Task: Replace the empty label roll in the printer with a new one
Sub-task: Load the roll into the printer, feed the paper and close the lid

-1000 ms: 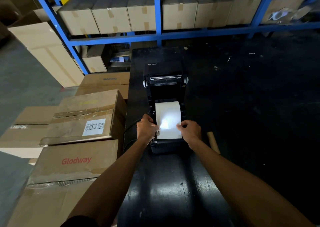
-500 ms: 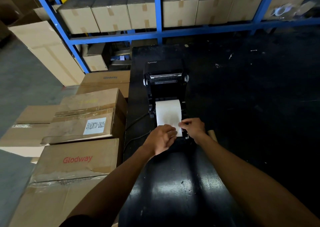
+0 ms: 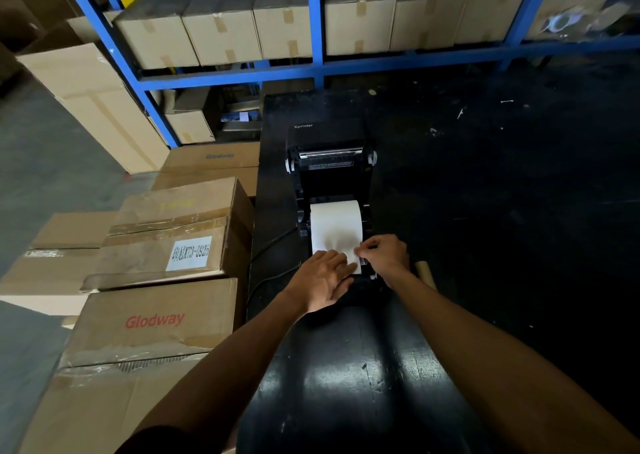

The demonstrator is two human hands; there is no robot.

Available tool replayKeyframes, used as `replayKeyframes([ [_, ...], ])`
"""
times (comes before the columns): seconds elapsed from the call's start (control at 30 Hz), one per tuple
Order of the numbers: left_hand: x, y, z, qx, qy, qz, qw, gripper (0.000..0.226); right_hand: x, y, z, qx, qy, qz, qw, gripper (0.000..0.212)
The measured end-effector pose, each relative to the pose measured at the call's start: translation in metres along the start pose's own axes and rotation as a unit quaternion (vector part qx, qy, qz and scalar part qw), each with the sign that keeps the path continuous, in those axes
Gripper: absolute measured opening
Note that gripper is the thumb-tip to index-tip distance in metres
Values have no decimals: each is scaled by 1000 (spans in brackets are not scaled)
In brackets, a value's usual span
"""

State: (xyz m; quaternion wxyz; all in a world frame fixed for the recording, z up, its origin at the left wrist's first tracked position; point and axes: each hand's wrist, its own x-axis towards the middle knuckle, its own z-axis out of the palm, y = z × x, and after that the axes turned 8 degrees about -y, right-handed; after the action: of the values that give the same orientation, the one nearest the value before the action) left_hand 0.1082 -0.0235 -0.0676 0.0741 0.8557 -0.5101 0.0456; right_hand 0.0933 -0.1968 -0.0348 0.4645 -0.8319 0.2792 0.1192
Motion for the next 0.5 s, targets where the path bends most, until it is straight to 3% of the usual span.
replayKeyframes([
  [0.17,3,-4,-4,1,0,15,1000,30,0,-3,0,-25,29,-5,999,21],
  [0.5,-2,-11,-7,-55,-44,26,997,38,7,-9,0,-34,14,-7,999,35],
])
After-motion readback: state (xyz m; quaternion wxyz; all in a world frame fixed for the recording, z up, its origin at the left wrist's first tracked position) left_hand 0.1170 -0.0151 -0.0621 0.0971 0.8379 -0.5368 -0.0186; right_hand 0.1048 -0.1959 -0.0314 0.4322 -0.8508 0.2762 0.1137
